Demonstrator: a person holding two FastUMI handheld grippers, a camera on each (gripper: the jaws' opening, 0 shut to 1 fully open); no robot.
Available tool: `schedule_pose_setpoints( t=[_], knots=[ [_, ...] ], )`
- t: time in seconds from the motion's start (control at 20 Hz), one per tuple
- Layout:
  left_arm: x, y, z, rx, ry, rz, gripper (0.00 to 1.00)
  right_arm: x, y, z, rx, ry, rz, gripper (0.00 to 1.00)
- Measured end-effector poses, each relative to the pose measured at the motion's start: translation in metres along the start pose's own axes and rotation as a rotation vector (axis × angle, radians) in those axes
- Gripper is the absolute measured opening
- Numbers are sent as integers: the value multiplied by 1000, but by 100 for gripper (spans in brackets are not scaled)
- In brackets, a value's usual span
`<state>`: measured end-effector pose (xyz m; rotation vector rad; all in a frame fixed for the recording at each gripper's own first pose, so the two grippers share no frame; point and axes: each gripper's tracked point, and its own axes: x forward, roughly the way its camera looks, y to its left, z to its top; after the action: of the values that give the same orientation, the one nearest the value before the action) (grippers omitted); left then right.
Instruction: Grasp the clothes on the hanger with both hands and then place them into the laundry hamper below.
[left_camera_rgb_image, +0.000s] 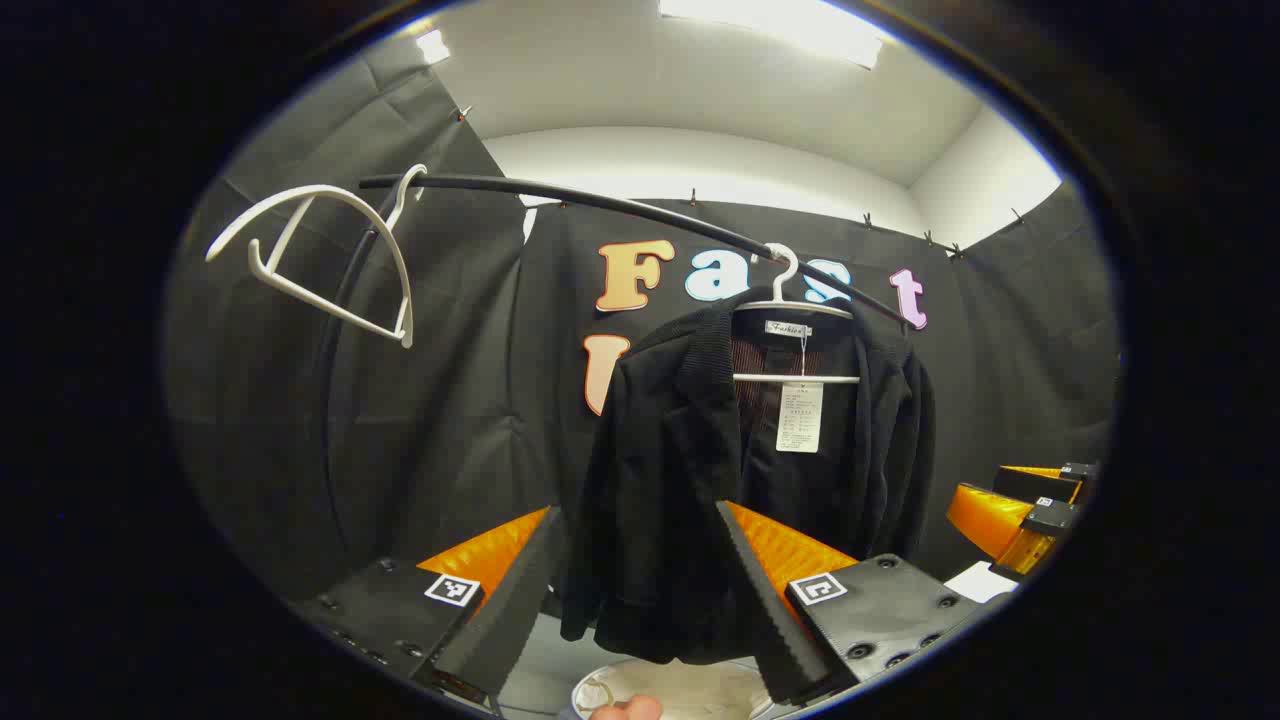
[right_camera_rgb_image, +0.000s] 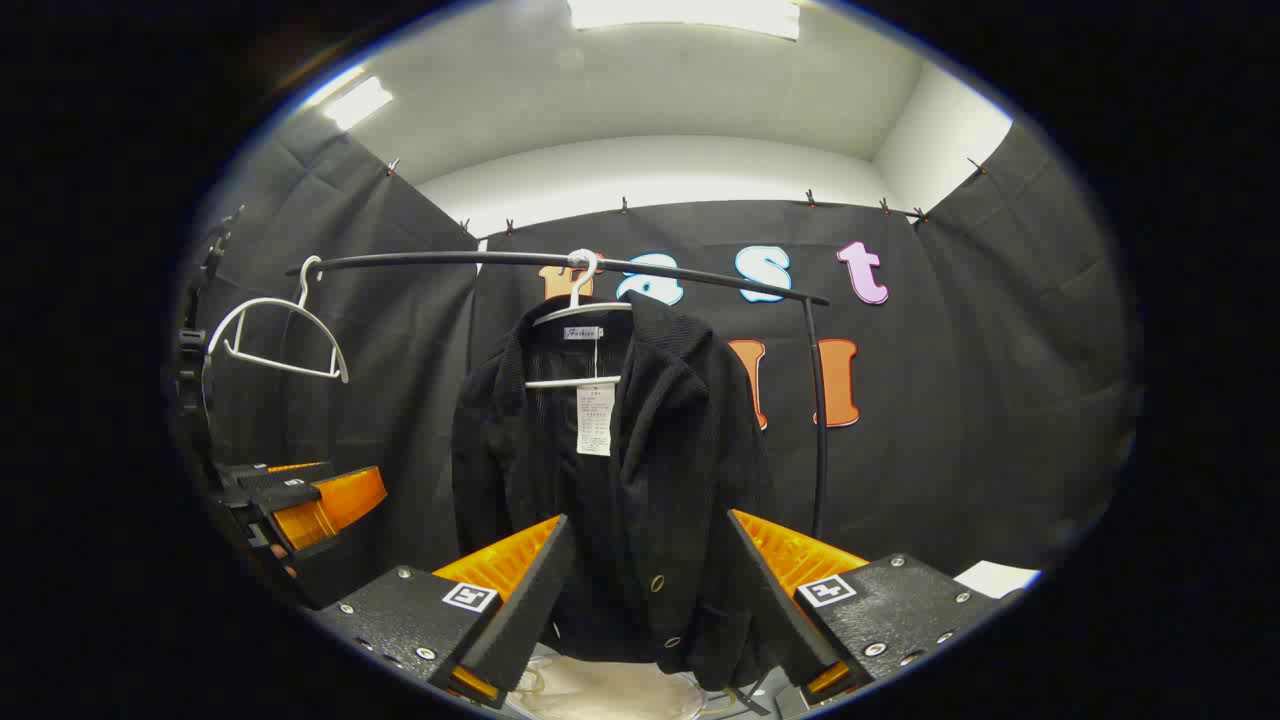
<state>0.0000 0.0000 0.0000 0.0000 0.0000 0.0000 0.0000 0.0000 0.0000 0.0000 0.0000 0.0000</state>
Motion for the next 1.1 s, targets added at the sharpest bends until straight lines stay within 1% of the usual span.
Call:
schedule_pose_setpoints(
  t=[0.05,0.1,0.15,0.2,0.25,0.3,0.35,0.4,0.45,0.55,0.6,0.7,0.75,0.8,0.95,1.0,1.05,1.1],
  knots=[
    [2,-1,0,0,1,-2,97,1,-1,-1,-3,2,0,99],
    [3,-2,0,2,2,-3,97,2,-1,-2,-2,5,-1,94],
    [4,-3,-2,4,2,-3,97,3,0,-2,3,5,-2,94],
    [5,-4,-2,4,1,-3,97,3,-1,-2,7,5,-4,99],
    [6,-3,-1,4,-2,-2,97,3,-2,-2,10,4,-6,99],
    [5,-1,-1,4,-4,0,93,4,-2,-2,11,4,-5,99],
    [5,0,-1,4,-5,2,93,5,0,-3,12,6,-5,94],
    [5,2,-2,3,-3,5,97,5,1,-4,13,8,-4,94],
    [5,4,-1,2,0,9,97,6,1,-4,14,10,-1,99],
    [4,7,-1,-1,1,14,97,5,2,-5,16,10,4,99],
    [2,7,-2,-1,1,16,97,5,4,-4,17,10,7,94],
    [3,9,-1,3,-2,19,97,5,6,-5,16,10,11,94],
    [3,10,0,4,-4,20,97,5,6,-5,14,10,12,99],
    [4,10,0,5,-6,19,97,5,5,-4,13,10,11,94],
    [5,9,0,5,-9,19,97,8,6,-3,15,5,8,93],
    [5,10,0,5,-9,17,97,11,5,-3,15,7,1,99],
    [5,11,0,6,-8,18,97,14,2,-1,18,8,-9,93],
    [4,12,1,7,-10,18,97,19,2,1,28,4,-15,94]
  ],
)
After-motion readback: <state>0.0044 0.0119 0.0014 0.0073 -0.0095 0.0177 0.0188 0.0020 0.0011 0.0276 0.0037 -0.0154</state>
